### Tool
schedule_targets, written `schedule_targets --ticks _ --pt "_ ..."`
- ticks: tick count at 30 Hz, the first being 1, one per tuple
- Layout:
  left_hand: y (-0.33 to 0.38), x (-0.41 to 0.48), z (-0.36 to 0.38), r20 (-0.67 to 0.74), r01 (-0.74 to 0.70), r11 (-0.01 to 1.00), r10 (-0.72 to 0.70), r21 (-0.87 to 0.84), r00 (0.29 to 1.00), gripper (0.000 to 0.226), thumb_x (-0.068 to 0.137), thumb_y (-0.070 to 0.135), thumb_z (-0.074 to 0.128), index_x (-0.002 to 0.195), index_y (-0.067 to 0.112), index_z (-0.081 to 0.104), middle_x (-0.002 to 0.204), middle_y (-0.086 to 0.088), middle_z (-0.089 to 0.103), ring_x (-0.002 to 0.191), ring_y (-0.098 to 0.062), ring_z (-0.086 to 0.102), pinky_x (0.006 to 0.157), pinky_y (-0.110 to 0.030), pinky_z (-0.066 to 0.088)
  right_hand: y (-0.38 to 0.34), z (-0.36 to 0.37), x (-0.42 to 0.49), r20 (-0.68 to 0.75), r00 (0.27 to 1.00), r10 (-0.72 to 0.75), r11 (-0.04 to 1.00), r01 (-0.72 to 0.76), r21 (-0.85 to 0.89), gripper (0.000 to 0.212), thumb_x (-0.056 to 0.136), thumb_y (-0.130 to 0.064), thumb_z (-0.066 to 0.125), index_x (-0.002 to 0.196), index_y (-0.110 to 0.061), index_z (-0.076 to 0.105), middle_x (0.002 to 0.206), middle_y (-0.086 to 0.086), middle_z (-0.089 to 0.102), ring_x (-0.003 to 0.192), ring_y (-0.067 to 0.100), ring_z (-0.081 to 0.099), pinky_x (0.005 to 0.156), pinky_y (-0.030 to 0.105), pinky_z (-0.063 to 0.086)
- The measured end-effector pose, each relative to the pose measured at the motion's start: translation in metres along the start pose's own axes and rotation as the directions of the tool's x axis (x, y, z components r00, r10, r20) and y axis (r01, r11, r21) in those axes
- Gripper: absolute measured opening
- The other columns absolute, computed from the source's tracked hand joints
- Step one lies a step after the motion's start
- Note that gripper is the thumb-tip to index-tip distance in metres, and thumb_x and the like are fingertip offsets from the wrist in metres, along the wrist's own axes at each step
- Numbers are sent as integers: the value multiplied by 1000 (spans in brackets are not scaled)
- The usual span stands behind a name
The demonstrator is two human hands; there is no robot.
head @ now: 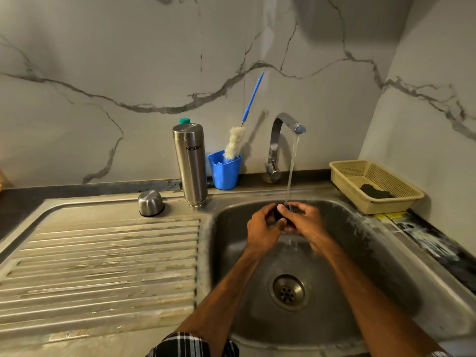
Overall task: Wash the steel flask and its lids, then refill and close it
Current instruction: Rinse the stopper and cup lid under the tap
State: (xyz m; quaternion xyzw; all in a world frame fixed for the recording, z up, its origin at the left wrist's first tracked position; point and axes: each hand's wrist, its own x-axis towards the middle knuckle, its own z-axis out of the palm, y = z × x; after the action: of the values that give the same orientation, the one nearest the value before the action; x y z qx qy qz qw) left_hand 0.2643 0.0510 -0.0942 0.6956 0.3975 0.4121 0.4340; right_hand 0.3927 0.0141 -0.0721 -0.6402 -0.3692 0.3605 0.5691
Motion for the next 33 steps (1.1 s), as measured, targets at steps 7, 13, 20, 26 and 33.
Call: schedule_targets --ticks 7,13,20,26,33 --pt "-5 6 -1 -63 10 999 -13 -37 998 28 102 30 60 127 22 69 108 4 76 96 -3 71 92 -26 58 -12 -11 -1 219 973 78 987 -106 118 42 83 -17 78 123 -11 64 107 13 75 99 30 72 78 38 61" --pt "2 5 2 83 88 991 -80 -98 993 30 110 25 41 124 19 66 106 -9 72 89 -17 68 76 -30 61 -9 -15 2 89 996 18 996 -26 85 43 83 -31 80 120 -16 64 100 7 76 83 20 72 71 33 61" --pt "-9 10 3 64 213 977 -213 20 975 29 101 20 48 121 17 68 111 -5 72 105 -22 68 99 -47 54 2 2 3 -25 996 -91 983 85 -162 47 80 -36 81 119 -16 65 99 2 74 75 14 75 58 29 60" --pt "-6 10 2 61 242 970 -240 -14 969 34 102 19 50 134 15 60 126 -7 66 116 -22 63 106 -45 50 2 2 4 -81 993 -90 972 70 -224 39 79 -37 83 109 -16 68 89 3 75 72 15 73 56 30 60" --pt "-2 7 1 70 254 967 -251 -31 965 37 99 10 52 135 13 56 124 -5 65 114 -20 62 104 -40 51 0 3 2 -83 990 -116 966 93 -239 32 81 -38 80 103 -19 68 83 4 74 69 16 71 51 24 55"
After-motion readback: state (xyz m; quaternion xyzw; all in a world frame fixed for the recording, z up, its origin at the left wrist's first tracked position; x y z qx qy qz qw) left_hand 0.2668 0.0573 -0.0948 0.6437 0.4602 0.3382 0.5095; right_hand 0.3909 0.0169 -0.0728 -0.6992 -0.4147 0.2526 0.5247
